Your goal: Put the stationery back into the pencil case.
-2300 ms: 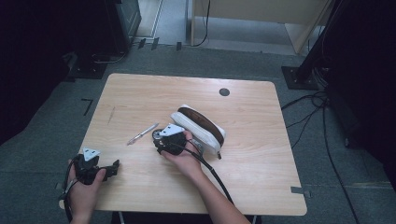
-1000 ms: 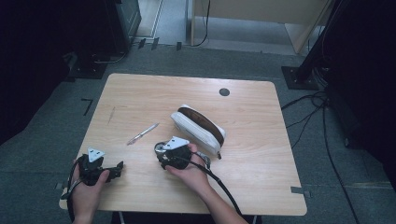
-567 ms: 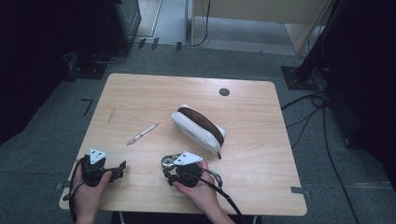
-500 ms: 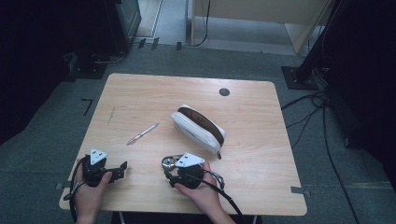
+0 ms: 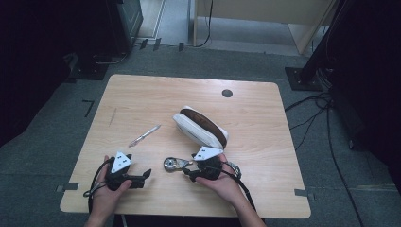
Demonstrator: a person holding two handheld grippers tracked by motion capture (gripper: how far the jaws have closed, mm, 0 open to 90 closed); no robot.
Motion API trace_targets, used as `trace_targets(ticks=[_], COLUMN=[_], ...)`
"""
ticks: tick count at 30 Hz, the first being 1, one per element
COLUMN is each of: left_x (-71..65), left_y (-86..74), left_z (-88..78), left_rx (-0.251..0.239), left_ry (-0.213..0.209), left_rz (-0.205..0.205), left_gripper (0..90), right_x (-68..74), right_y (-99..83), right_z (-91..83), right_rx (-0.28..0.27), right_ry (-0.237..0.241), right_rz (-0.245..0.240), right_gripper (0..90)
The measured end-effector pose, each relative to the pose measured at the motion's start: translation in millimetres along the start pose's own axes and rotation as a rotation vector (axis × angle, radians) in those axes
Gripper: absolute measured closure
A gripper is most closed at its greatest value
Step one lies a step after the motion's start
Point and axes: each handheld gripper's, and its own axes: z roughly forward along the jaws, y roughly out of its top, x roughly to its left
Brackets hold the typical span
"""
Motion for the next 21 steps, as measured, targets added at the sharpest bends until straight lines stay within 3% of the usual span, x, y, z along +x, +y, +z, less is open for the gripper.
trace_targets(ticks=[1, 2, 6, 7, 11, 12, 14, 18, 21], left_x=[-4.1, -7.0, -13.5, -14.1, -14.2, -15.0, -16.0, -18.8, -24.7], left_y=[1.6, 3.3, 8.7, 9.9, 18.0, 20.2, 23.9, 28.7, 26.9], left_z=[2.2, 4.0, 12.3, 13.9, 16.9, 16.7, 18.0, 27.5, 37.0], left_rx=[-0.010, -0.009, 0.020, 0.021, 0.030, 0.032, 0.022, 0.054, 0.101], left_ry=[0.016, 0.020, -0.089, -0.114, -0.229, -0.233, -0.236, -0.268, -0.230], left_rz=[0.008, 0.028, 0.072, 0.093, 0.111, 0.150, 0.184, 0.186, 0.211], left_gripper=[15.2, 21.4, 28.1, 31.0, 37.0, 38.3, 39.6, 35.1, 35.1], right_x=[0.0, 0.0, -0.6, -0.6, -0.8, -0.9, -1.1, -3.1, -3.7], right_y=[0.0, -0.8, -3.4, -4.7, -10.2, -10.8, -11.4, -10.1, -10.3], right_z=[0.0, 0.1, -2.2, -3.0, -5.9, -6.5, -7.5, -6.8, -6.6], right_rx=[0.000, 0.003, 0.030, 0.038, 0.031, 0.028, 0.029, 0.032, 0.029], right_ry=[0.000, 0.003, 0.015, 0.012, 0.024, 0.024, 0.023, 0.020, 0.024], right_rz=[0.000, -0.010, -0.049, -0.052, -0.041, -0.036, -0.041, -0.039, -0.032], right_gripper=[36.3, 39.5, 48.7, 49.8, 52.0, 53.2, 55.0, 55.8, 55.7])
